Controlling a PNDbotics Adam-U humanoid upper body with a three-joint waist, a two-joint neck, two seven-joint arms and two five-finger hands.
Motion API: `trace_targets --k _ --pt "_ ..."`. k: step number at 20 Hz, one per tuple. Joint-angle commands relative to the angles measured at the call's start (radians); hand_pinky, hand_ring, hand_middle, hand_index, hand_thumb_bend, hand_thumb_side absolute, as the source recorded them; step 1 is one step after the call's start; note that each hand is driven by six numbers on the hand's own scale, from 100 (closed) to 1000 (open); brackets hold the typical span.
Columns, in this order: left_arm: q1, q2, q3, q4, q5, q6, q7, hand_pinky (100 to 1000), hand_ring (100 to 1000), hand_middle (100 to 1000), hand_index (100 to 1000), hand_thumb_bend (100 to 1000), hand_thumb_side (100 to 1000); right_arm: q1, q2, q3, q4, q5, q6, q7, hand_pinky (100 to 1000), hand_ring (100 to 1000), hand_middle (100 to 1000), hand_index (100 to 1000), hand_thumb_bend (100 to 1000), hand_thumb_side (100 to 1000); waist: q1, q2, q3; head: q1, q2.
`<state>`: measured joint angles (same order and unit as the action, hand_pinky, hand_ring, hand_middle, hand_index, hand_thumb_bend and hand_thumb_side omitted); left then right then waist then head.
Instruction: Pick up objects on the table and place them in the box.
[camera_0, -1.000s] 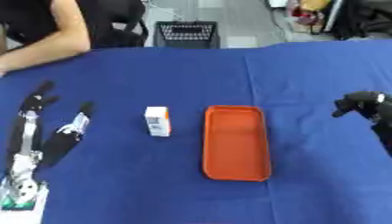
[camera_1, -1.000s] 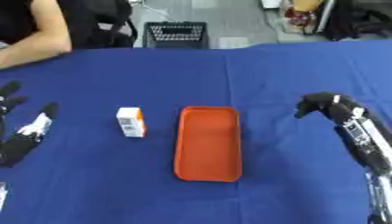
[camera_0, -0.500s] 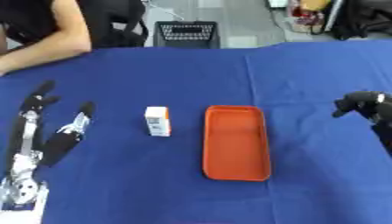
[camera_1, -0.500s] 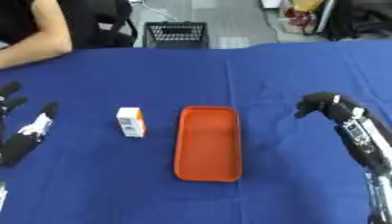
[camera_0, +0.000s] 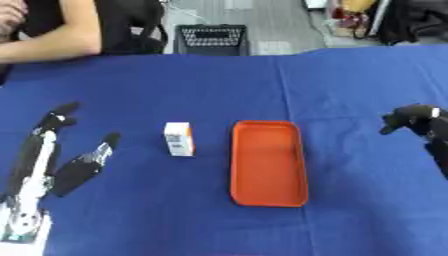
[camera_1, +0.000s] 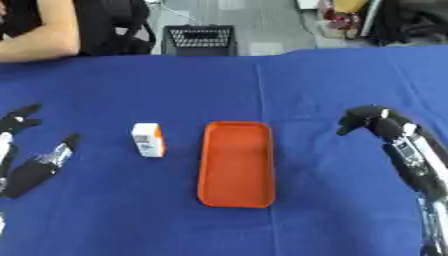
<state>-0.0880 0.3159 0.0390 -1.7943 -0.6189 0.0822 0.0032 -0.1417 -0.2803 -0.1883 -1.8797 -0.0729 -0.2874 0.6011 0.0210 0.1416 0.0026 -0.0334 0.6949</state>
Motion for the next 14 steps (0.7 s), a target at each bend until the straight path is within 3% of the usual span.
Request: trace_targets --k 1,9,14 --pt "-0.003 0.031 -0.017 -0.012 -0.013 -0.010 -0.033 965 863 925 954 589 583 -0.004 -0.009 -0.004 -0.009 -0.002 -0.002 0.003 854 635 658 807 100 933 0.000 -0.010 0.000 0.009 -0.007" --pt "-0.005 0.032 -0.035 0.006 0.029 -0.027 -0.043 990 868 934 957 567 625 -0.004 -0.009 -0.003 -0.009 -0.003 -0.002 0.004 855 635 658 807 100 932 0.001 -0.010 -0.002 0.009 -0.006" --pt "-0.034 0.048 -0.079 0.082 0.181 -0.073 -0.045 1000 875 947 962 546 673 -0.005 -0.008 -0.002 -0.009 -0.004 -0.001 0.005 855 635 658 807 100 933 0.001 -0.011 -0.006 0.011 -0.006"
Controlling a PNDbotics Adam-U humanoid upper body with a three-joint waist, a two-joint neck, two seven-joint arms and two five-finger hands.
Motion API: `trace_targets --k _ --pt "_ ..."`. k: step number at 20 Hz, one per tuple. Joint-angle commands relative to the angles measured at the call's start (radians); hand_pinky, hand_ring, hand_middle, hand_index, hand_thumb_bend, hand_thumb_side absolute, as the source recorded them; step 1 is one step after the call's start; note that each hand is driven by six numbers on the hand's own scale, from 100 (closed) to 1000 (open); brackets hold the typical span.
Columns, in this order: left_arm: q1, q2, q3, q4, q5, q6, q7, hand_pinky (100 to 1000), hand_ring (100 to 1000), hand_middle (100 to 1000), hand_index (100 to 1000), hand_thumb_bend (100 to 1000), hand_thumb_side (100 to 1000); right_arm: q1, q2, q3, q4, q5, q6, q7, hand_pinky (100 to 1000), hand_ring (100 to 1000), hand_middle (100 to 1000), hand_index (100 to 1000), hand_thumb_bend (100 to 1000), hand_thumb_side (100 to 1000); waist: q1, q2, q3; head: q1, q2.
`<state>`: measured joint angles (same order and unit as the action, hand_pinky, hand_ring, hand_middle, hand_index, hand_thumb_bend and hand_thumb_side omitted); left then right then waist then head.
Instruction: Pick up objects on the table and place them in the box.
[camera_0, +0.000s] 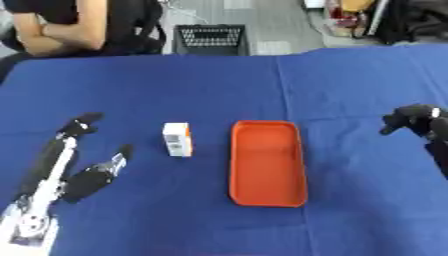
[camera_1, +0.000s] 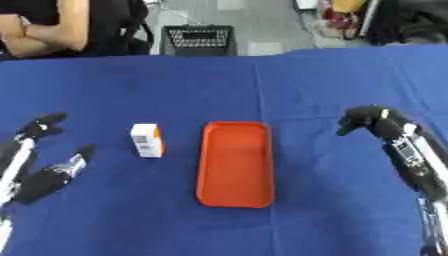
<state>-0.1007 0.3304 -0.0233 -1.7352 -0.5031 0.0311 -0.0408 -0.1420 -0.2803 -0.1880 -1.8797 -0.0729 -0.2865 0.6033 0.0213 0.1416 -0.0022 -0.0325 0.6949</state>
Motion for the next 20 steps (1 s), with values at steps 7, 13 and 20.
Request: trace_targets --k 7,13,20 --pt "-0.103 0.082 -0.069 0.161 0.197 -0.088 -0.031 1000 874 941 973 534 686 -0.004 -0.009 0.000 -0.007 -0.004 -0.003 0.006 855 635 658 807 100 934 0.001 -0.011 -0.005 0.013 -0.005" --pt "-0.168 0.091 -0.110 0.246 0.230 -0.122 -0.062 1000 873 938 978 529 693 -0.004 -0.010 0.002 -0.005 -0.005 -0.004 0.008 855 635 658 807 100 934 0.000 -0.012 -0.007 0.014 -0.004" --pt "-0.200 0.093 -0.134 0.284 0.241 -0.146 -0.082 1000 866 922 973 510 692 -0.004 -0.009 0.003 -0.005 -0.006 -0.005 0.010 855 634 658 807 100 937 0.001 -0.011 -0.010 0.015 -0.004"
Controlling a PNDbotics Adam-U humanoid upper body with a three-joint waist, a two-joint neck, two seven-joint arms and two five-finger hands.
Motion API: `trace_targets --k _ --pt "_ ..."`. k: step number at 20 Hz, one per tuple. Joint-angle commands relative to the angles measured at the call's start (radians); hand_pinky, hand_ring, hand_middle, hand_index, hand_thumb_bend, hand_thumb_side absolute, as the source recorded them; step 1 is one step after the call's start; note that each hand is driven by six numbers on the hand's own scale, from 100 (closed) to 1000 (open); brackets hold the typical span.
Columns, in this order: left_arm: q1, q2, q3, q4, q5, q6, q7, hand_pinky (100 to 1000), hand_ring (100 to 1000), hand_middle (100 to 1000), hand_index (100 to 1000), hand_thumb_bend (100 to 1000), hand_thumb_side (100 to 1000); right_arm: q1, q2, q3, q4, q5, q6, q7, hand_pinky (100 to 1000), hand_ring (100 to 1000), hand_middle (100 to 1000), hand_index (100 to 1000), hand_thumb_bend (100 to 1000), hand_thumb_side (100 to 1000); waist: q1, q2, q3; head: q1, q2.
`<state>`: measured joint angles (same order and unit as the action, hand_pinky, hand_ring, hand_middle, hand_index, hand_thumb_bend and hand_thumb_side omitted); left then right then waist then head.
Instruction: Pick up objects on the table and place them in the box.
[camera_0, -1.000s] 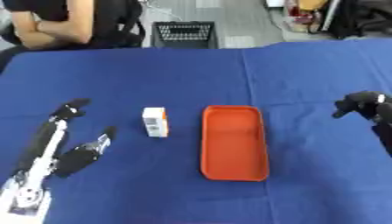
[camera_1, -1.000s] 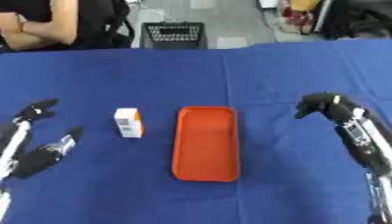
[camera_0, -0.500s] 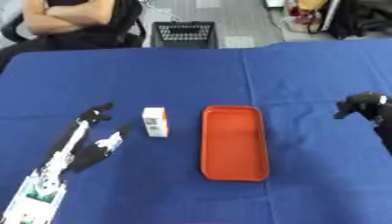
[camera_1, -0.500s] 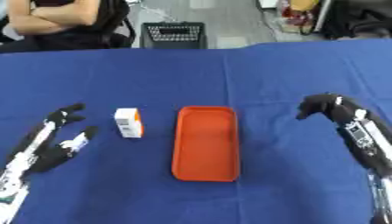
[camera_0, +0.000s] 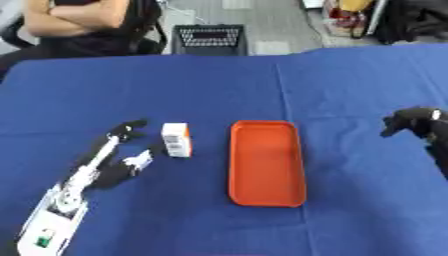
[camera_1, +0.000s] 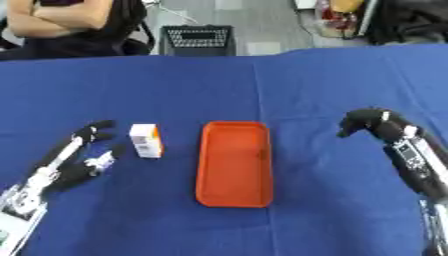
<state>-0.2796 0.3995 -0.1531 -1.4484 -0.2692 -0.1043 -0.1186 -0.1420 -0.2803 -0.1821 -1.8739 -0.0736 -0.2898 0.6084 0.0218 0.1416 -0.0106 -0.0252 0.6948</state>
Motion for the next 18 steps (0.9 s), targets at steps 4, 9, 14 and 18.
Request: trace_targets --k 4,9,14,18 --pt "-0.032 0.029 -0.013 0.005 0.014 -0.018 -0.010 1000 863 919 971 497 688 -0.004 -0.010 -0.002 -0.010 -0.005 -0.001 0.007 855 634 658 807 100 938 0.001 -0.012 -0.003 0.009 -0.004" --pt "-0.053 0.029 -0.021 0.011 0.016 -0.025 -0.014 1000 861 919 970 487 681 -0.004 -0.009 -0.001 -0.009 -0.006 -0.001 0.008 855 632 656 806 100 937 0.000 -0.012 -0.004 0.012 -0.006" --pt "-0.072 0.022 -0.022 0.015 0.013 -0.030 -0.011 1000 860 919 968 478 673 -0.004 -0.009 0.000 -0.008 -0.006 -0.001 0.010 855 631 656 806 100 938 0.001 -0.012 -0.005 0.013 -0.006" --pt "-0.085 0.019 -0.025 0.015 0.008 -0.034 -0.013 1000 859 918 966 475 668 -0.004 -0.008 0.001 -0.008 -0.007 -0.001 0.011 855 631 656 806 100 939 0.001 -0.012 -0.007 0.015 -0.007"
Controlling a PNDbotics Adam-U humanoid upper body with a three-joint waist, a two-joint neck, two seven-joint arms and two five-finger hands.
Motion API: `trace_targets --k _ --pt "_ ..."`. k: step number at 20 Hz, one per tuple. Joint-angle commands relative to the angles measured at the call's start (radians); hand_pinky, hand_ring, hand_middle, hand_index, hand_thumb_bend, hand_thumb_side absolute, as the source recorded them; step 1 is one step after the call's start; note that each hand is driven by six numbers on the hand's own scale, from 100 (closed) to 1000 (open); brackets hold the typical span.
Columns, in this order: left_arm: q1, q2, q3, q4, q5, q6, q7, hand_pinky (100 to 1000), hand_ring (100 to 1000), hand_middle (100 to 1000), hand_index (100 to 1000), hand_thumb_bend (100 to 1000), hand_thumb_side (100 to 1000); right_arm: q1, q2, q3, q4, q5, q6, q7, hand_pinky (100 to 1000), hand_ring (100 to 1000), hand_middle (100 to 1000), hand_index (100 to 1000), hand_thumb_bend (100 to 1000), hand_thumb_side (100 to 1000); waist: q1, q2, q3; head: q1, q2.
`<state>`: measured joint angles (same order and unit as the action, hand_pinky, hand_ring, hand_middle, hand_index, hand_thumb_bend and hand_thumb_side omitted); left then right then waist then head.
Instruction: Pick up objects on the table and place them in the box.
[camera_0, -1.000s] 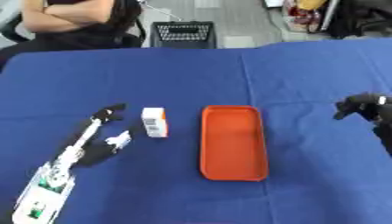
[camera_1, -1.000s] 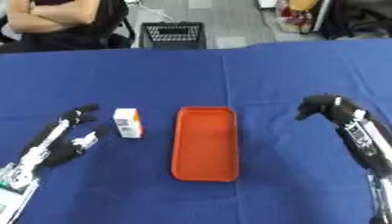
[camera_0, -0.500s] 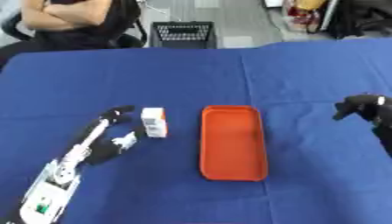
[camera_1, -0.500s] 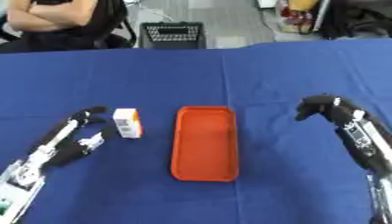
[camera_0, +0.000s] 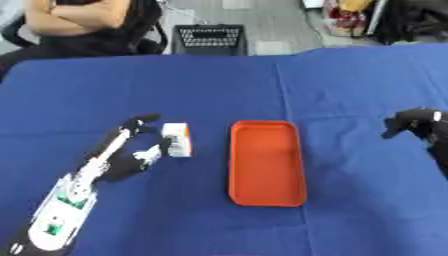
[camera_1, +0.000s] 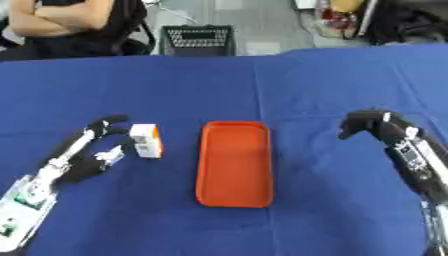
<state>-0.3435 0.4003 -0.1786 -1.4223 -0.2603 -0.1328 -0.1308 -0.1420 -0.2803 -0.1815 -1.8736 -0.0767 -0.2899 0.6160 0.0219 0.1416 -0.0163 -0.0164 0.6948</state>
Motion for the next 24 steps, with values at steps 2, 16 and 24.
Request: trace_targets --k 2,16,24 --pt "-0.026 0.016 -0.002 -0.010 -0.003 -0.007 -0.003 1000 859 917 966 475 667 -0.005 -0.008 0.001 -0.009 -0.004 0.000 0.004 855 631 656 806 100 939 0.001 -0.012 -0.002 0.007 -0.007" --pt "-0.054 -0.003 -0.027 0.014 -0.015 -0.016 -0.030 1000 858 914 963 442 661 -0.005 -0.008 0.003 -0.009 -0.004 -0.001 0.007 854 631 656 806 100 941 0.001 -0.012 -0.006 0.011 -0.007" --pt "-0.065 -0.004 -0.045 0.035 -0.017 -0.017 -0.052 1000 858 913 962 398 648 -0.005 -0.008 0.004 -0.009 -0.005 -0.001 0.008 854 630 656 806 100 942 0.001 -0.011 -0.009 0.011 -0.006"
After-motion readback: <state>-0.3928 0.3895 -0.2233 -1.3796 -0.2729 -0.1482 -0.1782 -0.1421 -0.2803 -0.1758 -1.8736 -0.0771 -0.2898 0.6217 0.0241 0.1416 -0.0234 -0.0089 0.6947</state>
